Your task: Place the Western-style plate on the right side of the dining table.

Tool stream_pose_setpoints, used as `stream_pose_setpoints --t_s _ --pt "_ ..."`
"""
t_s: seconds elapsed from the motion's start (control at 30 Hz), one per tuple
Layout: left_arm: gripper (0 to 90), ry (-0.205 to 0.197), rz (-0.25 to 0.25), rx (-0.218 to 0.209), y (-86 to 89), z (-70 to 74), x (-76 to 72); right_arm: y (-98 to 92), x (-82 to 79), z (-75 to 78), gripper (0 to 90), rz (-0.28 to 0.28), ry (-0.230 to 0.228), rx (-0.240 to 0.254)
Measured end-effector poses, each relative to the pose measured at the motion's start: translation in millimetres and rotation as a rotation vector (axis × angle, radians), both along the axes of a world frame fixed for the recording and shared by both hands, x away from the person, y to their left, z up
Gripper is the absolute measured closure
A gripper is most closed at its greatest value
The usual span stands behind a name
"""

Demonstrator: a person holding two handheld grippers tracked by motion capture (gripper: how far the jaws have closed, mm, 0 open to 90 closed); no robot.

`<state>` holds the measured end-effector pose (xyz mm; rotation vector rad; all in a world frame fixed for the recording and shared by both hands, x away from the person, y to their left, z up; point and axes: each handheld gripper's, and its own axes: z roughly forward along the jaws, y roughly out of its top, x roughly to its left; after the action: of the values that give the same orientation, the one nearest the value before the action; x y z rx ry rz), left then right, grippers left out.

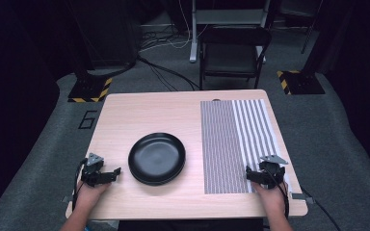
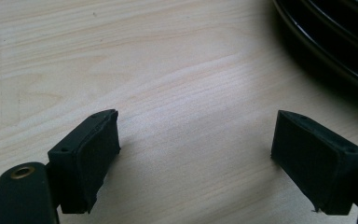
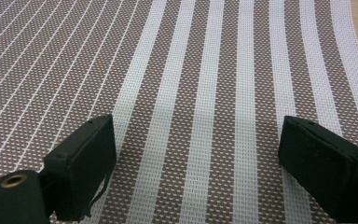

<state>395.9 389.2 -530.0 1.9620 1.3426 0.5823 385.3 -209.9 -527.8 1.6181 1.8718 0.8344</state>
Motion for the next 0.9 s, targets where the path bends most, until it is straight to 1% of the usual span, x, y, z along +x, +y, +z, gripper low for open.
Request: stream_pose_setpoints --t_s 0.13,0.43,0.47,0.57,0.7,0.77,0.83,0.9 --pt "15.7 -0.006 0.002 -0.002 -0.5 -0.3 -0.4 -0.4 0.4 0.0 10.4 0.006 -0.002 -0.004" --pt "16.6 -0.004 0.000 -0.002 -0.5 0.0 -0.6 -0.4 0.3 0.0 10.6 0.006 -0.002 -0.003" --pt "16.7 -0.005 0.001 -0.002 -0.7 0.0 -0.6 -0.5 -0.1 0.1 13.1 0.009 -0.004 0.001" --pt "17.0 0.001 0.000 0.003 -0.6 0.5 -0.9 -0.1 -0.7 0.2 15.2 0.025 -0.011 -0.001" --pt "17.4 0.000 -0.001 0.002 -0.7 0.6 -1.0 0.2 -0.9 0.4 15.2 0.023 -0.009 0.001" --pt "17.9 -0.006 0.001 -0.002 -0.8 0.1 -0.9 0.3 -0.7 0.5 17.2 0.030 -0.012 -0.006" --pt "19.5 -0.004 0.000 0.000 -0.6 0.8 -1.6 1.9 -1.0 1.9 20.7 0.040 -0.008 -0.006" --pt "20.9 -0.012 -0.001 -0.002 -0.7 0.3 -1.5 2.6 -1.1 2.7 21.6 0.038 -0.001 -0.005"
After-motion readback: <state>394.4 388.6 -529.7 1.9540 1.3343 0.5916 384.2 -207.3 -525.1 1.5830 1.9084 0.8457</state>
